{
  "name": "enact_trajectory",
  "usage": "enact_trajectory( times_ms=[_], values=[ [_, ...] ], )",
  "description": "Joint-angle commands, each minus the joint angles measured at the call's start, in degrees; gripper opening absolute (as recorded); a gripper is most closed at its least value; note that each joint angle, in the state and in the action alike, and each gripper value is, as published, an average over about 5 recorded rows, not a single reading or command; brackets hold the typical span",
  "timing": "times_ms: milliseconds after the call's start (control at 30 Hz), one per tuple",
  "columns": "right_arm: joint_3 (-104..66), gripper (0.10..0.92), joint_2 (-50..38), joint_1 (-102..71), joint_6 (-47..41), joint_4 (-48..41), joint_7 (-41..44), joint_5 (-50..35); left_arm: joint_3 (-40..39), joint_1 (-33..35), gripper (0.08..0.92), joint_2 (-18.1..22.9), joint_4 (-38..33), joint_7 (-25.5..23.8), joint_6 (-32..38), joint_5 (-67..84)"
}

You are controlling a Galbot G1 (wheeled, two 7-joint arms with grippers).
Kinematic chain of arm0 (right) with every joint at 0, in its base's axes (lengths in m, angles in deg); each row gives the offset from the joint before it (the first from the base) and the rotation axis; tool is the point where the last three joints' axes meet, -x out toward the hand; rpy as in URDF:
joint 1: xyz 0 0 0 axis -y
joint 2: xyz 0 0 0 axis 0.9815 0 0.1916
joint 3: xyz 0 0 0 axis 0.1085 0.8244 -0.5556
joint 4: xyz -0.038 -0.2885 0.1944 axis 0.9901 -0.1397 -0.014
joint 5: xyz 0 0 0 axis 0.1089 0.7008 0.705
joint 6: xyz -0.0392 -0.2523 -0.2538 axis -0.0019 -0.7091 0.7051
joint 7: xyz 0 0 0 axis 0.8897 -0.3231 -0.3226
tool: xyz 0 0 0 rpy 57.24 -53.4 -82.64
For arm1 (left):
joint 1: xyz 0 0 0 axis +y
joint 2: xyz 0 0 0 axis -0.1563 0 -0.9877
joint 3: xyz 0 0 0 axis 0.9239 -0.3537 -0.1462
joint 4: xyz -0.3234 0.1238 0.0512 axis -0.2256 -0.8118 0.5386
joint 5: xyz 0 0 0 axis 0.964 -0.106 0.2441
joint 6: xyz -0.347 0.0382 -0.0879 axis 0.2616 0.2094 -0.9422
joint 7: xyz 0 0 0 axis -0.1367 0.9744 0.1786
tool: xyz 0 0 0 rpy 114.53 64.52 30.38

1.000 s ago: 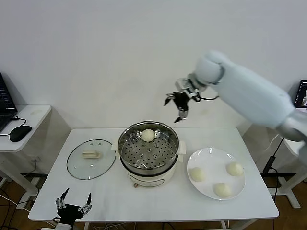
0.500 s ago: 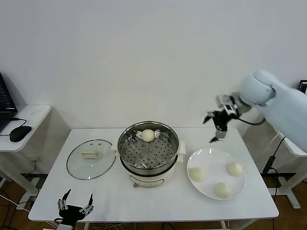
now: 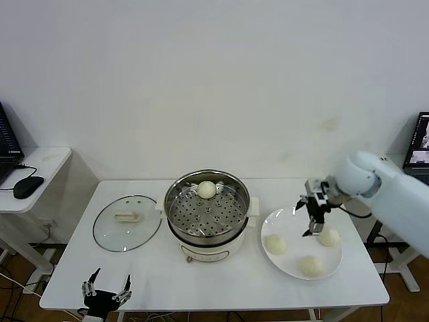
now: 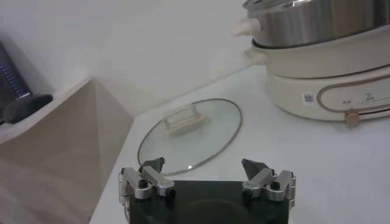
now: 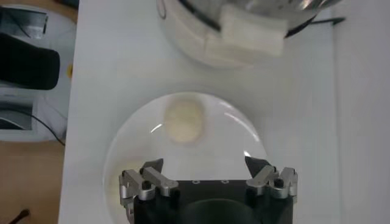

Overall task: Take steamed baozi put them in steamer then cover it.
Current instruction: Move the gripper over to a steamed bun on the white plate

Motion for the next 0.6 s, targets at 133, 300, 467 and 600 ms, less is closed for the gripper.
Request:
enact_trajectory(
  times_ms=[133,300,467,600],
  values=[
    [-0.24,0.823,6.83,-4.85,1.17,-5.08,-1.86,3.48,0.23,-0.03,0.823,0.07,1.22,0.08,0.05,-0.08],
    [0.91,0.823,7.74,-4.95,2.94,-6.48,-0.54,4.61,0.23,-0.31,0.823,0.07,1.85,0.07,0.04,-0.1],
    [1.01,0.823,9.07,-5.6,3.76,-8.36,-2.1,5.02,0.16,-0.67,0.823,0.09,2.45,0.04,0.03,-0.23],
    [0.88,0.823,10.49,-6.11,4.01,-10.08,-3.5,5.21,0.17,-0.82,0.823,0.0,2.91,0.05,0.06,-0.3]
  ],
)
